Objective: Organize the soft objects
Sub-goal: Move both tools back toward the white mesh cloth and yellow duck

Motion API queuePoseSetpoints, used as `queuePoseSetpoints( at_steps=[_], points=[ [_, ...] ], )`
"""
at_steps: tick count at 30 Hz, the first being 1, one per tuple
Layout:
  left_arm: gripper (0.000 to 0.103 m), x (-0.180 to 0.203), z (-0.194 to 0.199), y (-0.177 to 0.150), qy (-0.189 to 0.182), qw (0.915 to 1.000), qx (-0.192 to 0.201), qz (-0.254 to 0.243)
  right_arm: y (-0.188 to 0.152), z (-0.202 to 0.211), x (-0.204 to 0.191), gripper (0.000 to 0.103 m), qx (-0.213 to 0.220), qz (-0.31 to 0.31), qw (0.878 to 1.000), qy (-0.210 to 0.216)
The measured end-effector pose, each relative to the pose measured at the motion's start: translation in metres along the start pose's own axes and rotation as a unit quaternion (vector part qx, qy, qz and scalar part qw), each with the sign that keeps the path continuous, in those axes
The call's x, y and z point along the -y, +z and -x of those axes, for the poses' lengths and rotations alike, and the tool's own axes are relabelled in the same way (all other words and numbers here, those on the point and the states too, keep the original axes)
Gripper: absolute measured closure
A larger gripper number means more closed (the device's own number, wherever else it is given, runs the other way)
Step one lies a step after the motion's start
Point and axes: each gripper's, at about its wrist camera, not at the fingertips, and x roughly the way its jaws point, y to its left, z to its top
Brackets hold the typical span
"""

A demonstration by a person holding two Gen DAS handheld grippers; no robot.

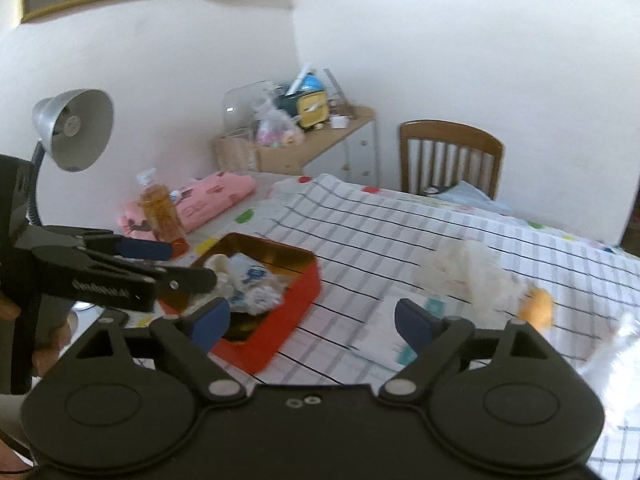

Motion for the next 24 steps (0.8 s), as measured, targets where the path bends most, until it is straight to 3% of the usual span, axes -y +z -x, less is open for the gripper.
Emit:
queuePoseSetpoints(
  at_steps=[4,13,24],
  points=[
    [0.000,0.018,-0.006,0.005,-0.010,0.9999,0.006,-0.006,-0.011,0.017,0.021,0.012,0.002,-0.015,1.000,-0.024],
    [0.000,0.067,-0.035,0.017,-0.006,0.9993,0.007,-0.037,-0.033,0.049,0.083,0.012,0.009,-0.063,0.994,-0.085],
    [0.000,0.125,-0.091,0.041,-0.049,0.9978,-0.019,-0.042,-0.041,0.047,0.139,0.012,0.000,-0.071,0.990,-0.121]
  ],
)
